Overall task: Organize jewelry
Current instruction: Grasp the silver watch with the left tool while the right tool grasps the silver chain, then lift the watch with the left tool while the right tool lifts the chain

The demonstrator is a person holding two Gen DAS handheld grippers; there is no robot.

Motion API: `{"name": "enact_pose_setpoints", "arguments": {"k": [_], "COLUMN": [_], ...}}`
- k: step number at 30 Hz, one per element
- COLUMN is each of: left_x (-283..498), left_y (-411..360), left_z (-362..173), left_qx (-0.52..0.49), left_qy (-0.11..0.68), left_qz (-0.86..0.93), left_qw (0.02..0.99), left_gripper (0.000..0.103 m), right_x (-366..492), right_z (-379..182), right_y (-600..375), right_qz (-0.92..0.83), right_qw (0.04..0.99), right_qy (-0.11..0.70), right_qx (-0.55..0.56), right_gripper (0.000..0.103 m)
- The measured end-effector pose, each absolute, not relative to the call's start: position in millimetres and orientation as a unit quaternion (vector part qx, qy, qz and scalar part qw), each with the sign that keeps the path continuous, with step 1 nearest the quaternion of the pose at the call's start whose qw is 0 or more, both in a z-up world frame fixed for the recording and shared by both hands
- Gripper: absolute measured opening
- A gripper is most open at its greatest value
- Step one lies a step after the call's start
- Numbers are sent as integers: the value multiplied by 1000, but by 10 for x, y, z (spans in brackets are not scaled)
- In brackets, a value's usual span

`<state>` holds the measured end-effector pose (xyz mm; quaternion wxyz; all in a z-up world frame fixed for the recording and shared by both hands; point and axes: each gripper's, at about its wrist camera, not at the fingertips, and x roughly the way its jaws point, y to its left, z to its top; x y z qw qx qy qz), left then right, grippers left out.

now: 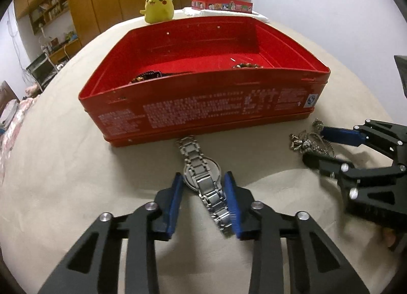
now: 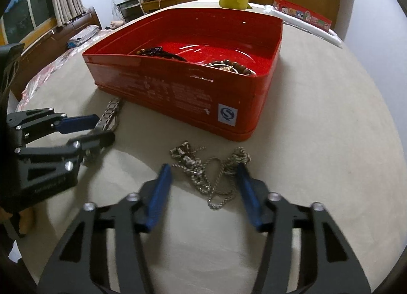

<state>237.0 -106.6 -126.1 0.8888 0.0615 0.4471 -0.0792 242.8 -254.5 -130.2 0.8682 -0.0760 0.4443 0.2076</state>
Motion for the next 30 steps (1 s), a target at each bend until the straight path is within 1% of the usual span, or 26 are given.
{"name": "enact_pose_setpoints", "arguments": {"k": [1, 2, 6, 8, 30], "left_x": [2359, 2347, 2328, 2317, 2146], "left_y": [-1058, -1051, -1029, -1013, -929], "left_z": [-1257, -1253, -1243, -1240, -1109], "left_qx": [60, 61, 61, 61, 58], "left_qy": [447, 445, 444, 444, 436], "left_qz": [-81, -81, -84, -83, -83], "left_qw": [889, 890, 890, 890, 894], "left_gripper": [31, 31, 30, 30, 30], "right_x": [2434, 2437, 2441, 2441, 2250], "right_z": [-1300, -1298, -1285, -1278, -1038], "right_y": [-2544, -2540, -2542, -2539, -2609], "right_qz": [212, 213, 212, 213, 216], "right_qw": [867, 866, 867, 866, 872], "right_qy": [446, 447, 447, 448, 437], "right_qx": [-73, -71, -66, -63, -47], "right_gripper": [21, 16, 15, 12, 10]}}
